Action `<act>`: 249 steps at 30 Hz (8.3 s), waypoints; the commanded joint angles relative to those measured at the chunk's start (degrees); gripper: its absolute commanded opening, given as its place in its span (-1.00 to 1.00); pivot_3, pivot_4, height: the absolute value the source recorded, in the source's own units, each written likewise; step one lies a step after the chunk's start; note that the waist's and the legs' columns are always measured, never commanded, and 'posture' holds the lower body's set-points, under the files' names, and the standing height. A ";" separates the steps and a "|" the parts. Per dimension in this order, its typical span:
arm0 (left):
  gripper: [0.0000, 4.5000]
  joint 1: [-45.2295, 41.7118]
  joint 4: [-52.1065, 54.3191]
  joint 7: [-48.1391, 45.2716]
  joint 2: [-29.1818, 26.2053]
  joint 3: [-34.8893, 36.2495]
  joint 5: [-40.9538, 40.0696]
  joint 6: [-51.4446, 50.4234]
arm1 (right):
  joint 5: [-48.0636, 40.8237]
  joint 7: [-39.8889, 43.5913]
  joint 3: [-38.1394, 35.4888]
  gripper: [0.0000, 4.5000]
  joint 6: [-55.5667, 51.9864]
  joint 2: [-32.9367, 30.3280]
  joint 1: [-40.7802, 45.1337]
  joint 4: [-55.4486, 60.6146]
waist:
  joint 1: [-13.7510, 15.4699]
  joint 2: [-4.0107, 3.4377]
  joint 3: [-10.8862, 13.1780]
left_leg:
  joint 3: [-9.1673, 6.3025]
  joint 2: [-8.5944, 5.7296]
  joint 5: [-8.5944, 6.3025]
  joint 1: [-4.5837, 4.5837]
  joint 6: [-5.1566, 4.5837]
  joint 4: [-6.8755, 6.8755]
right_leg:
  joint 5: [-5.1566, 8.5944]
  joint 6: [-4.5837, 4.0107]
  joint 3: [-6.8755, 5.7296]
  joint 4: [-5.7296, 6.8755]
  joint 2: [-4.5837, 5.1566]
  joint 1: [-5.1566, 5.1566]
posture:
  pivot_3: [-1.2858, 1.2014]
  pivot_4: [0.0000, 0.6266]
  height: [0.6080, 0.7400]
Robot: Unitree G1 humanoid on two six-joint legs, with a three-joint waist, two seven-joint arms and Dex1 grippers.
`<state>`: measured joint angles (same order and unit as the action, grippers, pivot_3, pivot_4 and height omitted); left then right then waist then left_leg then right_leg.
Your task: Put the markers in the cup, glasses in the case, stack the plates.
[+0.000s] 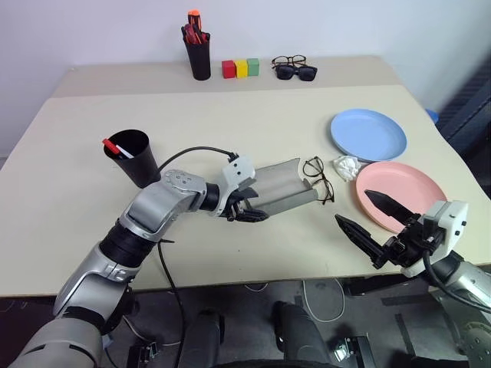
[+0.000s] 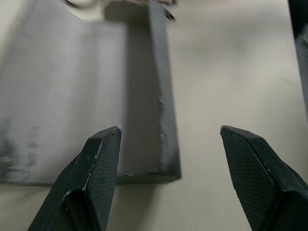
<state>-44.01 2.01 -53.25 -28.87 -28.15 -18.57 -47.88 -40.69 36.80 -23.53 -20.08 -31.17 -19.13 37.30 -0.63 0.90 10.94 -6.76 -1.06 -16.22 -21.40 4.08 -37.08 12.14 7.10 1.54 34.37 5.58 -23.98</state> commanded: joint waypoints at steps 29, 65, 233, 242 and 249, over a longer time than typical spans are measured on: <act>-0.99 -4.83 -11.26 -6.32 6.22 -2.12 12.59 12.35 | 3.61 -3.49 0.19 1.00 5.68 2.75 -2.38 3.52 | -0.01 -0.02 0.00 | 0.00 0.00 0.00 0.02 -0.01 -0.08 | 0.10 0.17 0.01 0.04 0.00 0.05 | 0.03 -0.52 1.00; -0.99 8.96 7.42 -14.57 -11.86 2.72 7.94 7.01 | 5.54 -3.15 3.08 1.00 0.89 0.38 1.64 -2.72 | -0.03 -0.08 0.01 | 0.00 0.00 0.00 0.09 -0.01 -0.21 | 0.10 0.14 0.03 0.31 0.00 0.03 | 0.03 -0.52 1.00; -0.99 -27.07 -61.20 -28.90 6.58 4.79 22.79 40.01 | 11.54 -2.48 -6.48 0.84 -7.41 3.88 -21.97 19.33 | -0.04 0.33 0.27 | 0.06 0.00 0.12 -0.08 0.03 -0.13 | 0.15 0.17 0.10 0.58 -0.01 -0.35 | 0.03 -0.52 1.00; -0.99 -20.56 -41.32 -39.25 -2.66 -2.45 16.12 27.59 | 11.28 -2.28 -6.84 0.84 -5.87 3.62 -20.94 15.79 | -0.26 0.29 0.26 | 0.05 0.02 0.11 -0.03 0.02 -0.15 | 0.15 0.15 0.11 0.65 0.00 -0.34 | 0.03 -0.52 1.00; -0.99 -10.32 -20.22 -39.25 -9.42 -5.30 10.83 16.92 | 10.21 -2.57 -7.46 0.84 -7.37 2.82 -18.05 9.39 | 0.04 0.21 0.22 | 0.04 0.05 0.11 -0.01 0.02 -0.14 | 0.14 0.09 0.12 0.73 0.00 -0.34 | 0.03 -0.52 1.00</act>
<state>-55.50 -21.32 -92.18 -37.99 -32.87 -7.03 -29.36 -29.64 34.04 -29.68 -28.03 -27.91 -37.34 46.57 -0.60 1.11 11.16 -6.72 -1.01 -16.11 -21.41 4.09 -37.23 12.30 7.21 1.66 35.11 5.58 -24.33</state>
